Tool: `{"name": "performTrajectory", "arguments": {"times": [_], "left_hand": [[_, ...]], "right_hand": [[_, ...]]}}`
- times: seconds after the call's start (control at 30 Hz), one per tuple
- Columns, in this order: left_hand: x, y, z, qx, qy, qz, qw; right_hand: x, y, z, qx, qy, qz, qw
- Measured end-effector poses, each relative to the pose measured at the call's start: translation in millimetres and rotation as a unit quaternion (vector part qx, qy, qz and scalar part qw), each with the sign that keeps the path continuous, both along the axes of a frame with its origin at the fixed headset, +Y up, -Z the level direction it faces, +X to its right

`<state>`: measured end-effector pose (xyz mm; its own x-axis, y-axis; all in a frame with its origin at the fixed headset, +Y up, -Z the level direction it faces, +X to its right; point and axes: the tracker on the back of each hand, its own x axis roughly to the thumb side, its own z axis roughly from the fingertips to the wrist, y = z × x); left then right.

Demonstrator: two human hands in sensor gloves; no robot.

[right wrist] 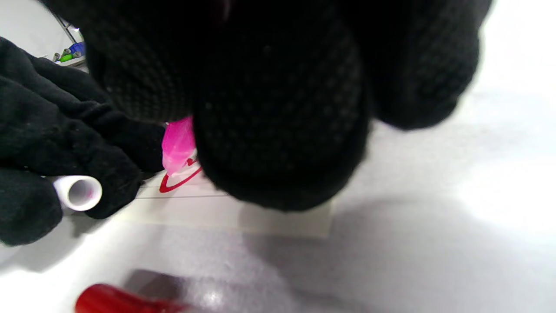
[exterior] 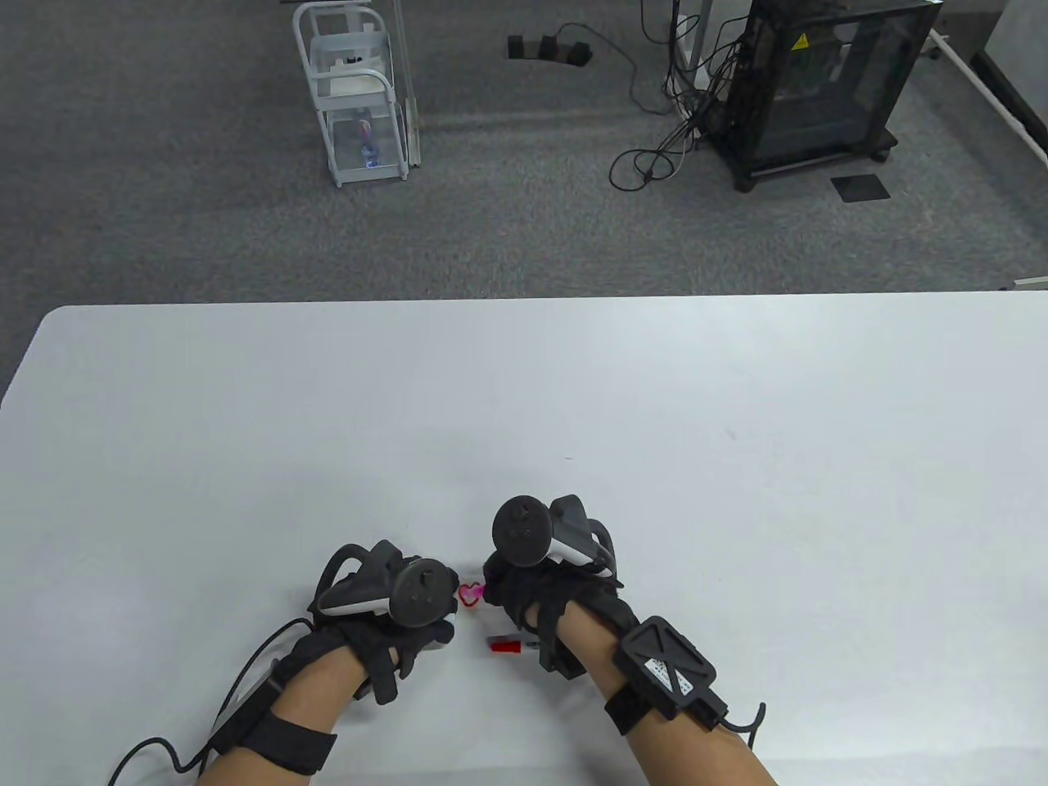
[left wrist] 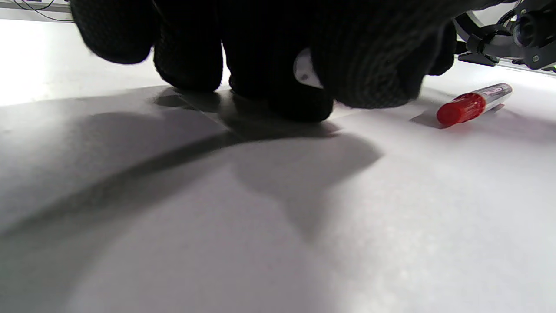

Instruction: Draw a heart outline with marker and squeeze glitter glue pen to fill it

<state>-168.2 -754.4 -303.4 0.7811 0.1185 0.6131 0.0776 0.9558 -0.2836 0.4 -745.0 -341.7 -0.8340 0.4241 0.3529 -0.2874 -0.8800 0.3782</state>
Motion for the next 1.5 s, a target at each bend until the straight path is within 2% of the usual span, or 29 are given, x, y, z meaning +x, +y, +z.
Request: {"name": "performTrajectory", "arguments": {"times": [0.1,0.27,0.4,0.6,0.73,0.9,1.1,1.23,1.33,1.5], "left_hand": [[0.0,0.0,0.0,0.000,0.000,0.000,1.000],[-0.2,0.1,-0.2,-0.001,0.001,0.001,1.000],[-0.3,0.1,-0.3,-0.001,0.001,0.002,1.000],[-0.3,0.0,-0.5,-0.002,0.001,0.002,1.000],[-0.4,0.0,-0.6,-0.002,0.001,0.003,1.000],[-0.6,0.0,-0.6,-0.003,0.001,0.003,1.000],[-0.8,0.0,-0.6,-0.003,0.001,0.004,1.000],[-0.9,0.0,-0.7,-0.003,0.001,0.004,1.000],[-0.9,0.0,-0.8,-0.004,0.001,0.005,1.000],[-1.1,0.0,-0.8,-0.004,0.001,0.005,1.000]], "right_hand": [[1.2,-1.3,-0.7,0.010,-0.016,-0.006,1.000],[1.5,-0.8,-0.3,-0.008,-0.001,-0.002,1.000],[3.7,-1.6,-1.3,0.008,-0.019,-0.013,1.000],[2.3,-1.0,-0.3,-0.012,-0.001,0.005,1.000],[3.3,-1.6,-1.2,0.012,-0.019,0.000,1.000],[4.1,-1.4,-0.9,-0.011,-0.005,0.006,1.000],[5.2,-3.4,-1.2,0.005,-0.021,-0.002,1.000],[3.0,-2.8,-0.3,-0.026,0.001,0.007,1.000],[3.4,-2.5,-0.2,-0.004,-0.013,0.008,1.000],[4.3,-2.9,-0.3,-0.010,-0.009,0.008,1.000]]}}
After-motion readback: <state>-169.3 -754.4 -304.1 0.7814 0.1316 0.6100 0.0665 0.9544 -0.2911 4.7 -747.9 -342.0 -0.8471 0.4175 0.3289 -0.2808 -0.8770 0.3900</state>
